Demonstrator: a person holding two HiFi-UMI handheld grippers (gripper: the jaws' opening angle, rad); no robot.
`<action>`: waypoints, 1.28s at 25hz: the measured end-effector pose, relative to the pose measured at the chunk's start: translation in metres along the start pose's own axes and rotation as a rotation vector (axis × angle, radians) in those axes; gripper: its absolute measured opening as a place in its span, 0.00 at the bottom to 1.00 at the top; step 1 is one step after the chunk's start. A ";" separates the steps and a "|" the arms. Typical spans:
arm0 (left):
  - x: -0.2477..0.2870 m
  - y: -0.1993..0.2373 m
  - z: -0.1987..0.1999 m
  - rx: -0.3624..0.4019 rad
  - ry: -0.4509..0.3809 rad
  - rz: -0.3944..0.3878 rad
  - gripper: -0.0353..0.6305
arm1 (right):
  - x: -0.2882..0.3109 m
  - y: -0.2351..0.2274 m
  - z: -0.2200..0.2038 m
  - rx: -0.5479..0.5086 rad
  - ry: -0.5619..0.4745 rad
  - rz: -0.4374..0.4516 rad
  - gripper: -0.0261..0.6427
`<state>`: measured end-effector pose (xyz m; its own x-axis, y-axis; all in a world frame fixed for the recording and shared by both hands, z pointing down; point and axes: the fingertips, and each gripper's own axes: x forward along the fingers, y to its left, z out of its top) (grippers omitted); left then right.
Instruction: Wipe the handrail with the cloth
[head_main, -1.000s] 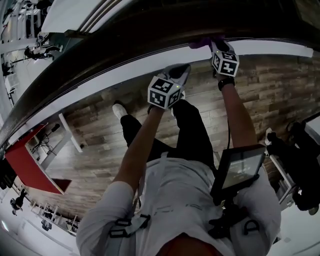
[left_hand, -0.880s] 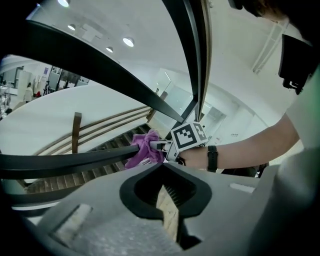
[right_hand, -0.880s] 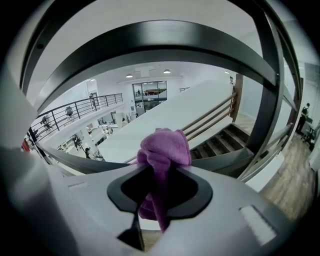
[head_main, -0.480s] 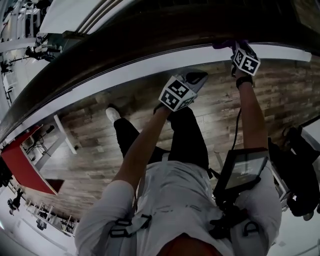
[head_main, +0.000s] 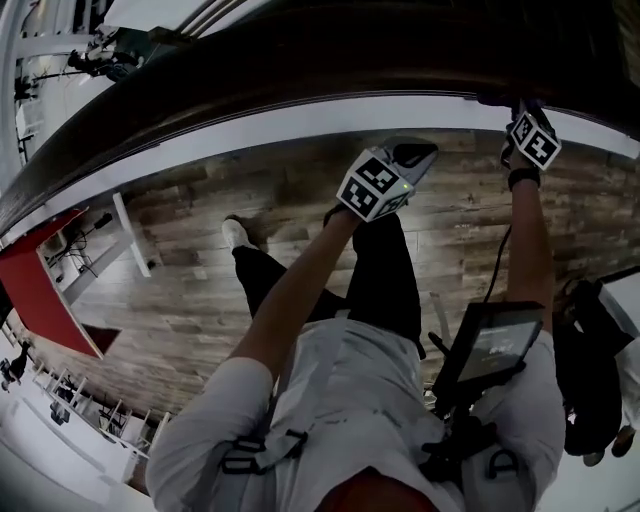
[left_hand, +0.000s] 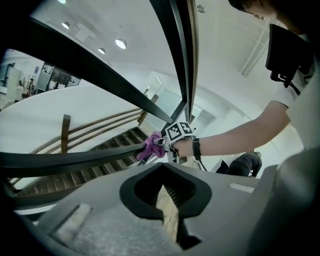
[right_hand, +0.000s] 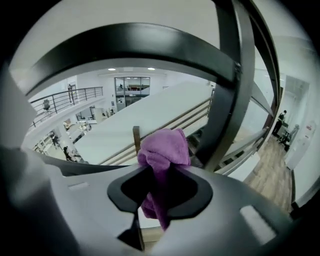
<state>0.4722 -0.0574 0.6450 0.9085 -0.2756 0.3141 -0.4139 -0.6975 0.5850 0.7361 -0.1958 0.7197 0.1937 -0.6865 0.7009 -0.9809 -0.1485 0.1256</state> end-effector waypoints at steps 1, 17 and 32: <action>-0.015 0.010 -0.005 -0.017 -0.008 0.025 0.06 | -0.006 0.027 -0.005 -0.010 -0.012 0.045 0.19; -0.508 0.169 -0.074 -0.231 -0.178 0.673 0.05 | -0.246 0.666 -0.094 -0.318 -0.014 0.857 0.19; -0.749 0.240 -0.141 -0.308 -0.262 0.898 0.05 | -0.323 1.027 -0.149 -0.583 0.038 1.211 0.19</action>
<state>-0.3157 0.0748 0.6550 0.2178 -0.7827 0.5830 -0.9198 0.0351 0.3908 -0.3363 -0.0207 0.7267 -0.7860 -0.1480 0.6002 -0.3996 0.8624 -0.3107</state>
